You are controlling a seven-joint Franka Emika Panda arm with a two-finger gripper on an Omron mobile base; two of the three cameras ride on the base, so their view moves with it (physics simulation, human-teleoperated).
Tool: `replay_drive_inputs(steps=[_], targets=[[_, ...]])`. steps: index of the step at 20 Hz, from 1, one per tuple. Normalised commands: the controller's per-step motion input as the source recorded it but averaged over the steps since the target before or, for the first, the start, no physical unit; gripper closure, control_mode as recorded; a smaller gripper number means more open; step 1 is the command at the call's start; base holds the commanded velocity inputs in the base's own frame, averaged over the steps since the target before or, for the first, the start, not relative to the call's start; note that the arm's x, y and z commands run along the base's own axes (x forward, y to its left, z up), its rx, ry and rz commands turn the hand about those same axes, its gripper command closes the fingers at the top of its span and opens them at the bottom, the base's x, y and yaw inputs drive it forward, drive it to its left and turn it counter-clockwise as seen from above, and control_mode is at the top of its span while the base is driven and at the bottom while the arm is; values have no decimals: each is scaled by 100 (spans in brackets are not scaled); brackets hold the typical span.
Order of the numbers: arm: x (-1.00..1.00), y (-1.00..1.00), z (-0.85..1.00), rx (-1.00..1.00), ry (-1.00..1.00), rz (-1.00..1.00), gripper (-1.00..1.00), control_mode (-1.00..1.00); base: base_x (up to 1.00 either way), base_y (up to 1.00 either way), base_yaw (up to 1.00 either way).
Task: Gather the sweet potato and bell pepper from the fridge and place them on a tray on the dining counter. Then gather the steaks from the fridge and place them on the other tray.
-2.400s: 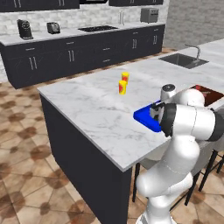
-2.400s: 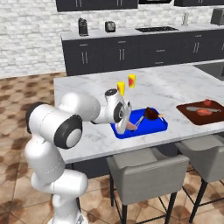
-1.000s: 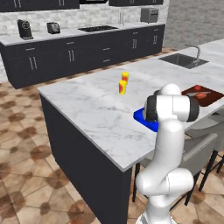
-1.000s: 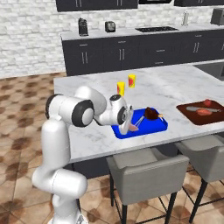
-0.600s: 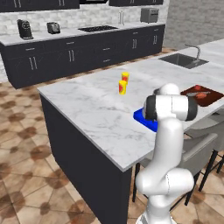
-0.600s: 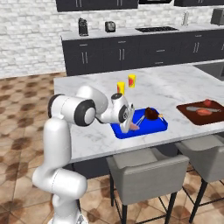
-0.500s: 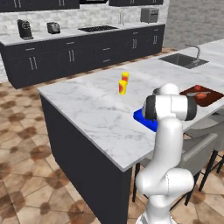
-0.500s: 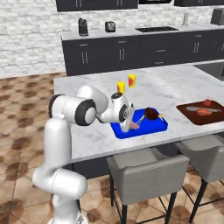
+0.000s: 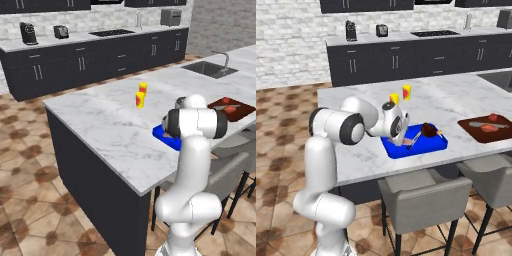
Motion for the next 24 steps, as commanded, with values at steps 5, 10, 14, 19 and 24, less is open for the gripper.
replay_drive_inputs(steps=[5, 10, 14, 19, 24], targets=[[-33, 9, 61, 1, -26, 0, -100, -100, 0, 0, 0], [-79, 8, 70, 1, -40, 0, -100, -100, 0, 0, 0], [-98, 14, 68, 0, -51, 0, -100, -100, 0, 0, 0], [-100, 14, 83, 1, -47, 0, -100, -100, 0, 0, 0], [-100, 4, 100, 0, -11, 0, -100, -100, 0, 0, 0]])
